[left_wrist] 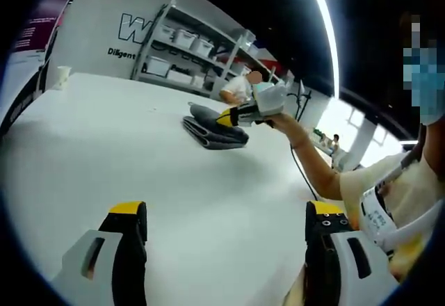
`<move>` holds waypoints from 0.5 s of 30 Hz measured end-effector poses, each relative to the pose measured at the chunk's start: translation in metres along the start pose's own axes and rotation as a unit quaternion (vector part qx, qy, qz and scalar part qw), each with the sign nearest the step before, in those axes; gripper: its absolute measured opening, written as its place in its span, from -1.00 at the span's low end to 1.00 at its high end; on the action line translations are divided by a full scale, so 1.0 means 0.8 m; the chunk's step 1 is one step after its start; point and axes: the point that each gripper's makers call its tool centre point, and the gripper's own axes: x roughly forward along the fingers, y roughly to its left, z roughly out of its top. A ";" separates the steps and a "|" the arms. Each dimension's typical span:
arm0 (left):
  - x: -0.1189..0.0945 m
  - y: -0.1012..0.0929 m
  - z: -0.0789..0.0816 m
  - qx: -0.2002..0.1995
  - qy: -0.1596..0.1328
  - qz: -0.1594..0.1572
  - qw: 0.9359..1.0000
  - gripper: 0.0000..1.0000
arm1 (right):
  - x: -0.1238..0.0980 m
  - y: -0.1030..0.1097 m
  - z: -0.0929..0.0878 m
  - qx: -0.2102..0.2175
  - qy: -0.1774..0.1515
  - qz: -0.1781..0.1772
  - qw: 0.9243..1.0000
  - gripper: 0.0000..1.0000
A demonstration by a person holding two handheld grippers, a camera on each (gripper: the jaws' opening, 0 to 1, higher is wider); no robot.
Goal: Open the folded towel by lifting each exposed corner and separating the folded layers until the towel lies flat within the target outline without major curled edges
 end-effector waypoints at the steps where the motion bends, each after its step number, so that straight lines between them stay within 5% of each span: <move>1: 0.000 0.000 0.000 0.000 0.000 -0.001 1.000 0.84 | -0.002 -0.001 0.001 0.000 -0.001 -0.001 1.000 -1.00; 15: 0.000 -0.001 0.001 -0.001 0.000 -0.004 1.000 0.83 | 0.006 0.002 0.002 0.012 0.004 0.007 1.000 -0.90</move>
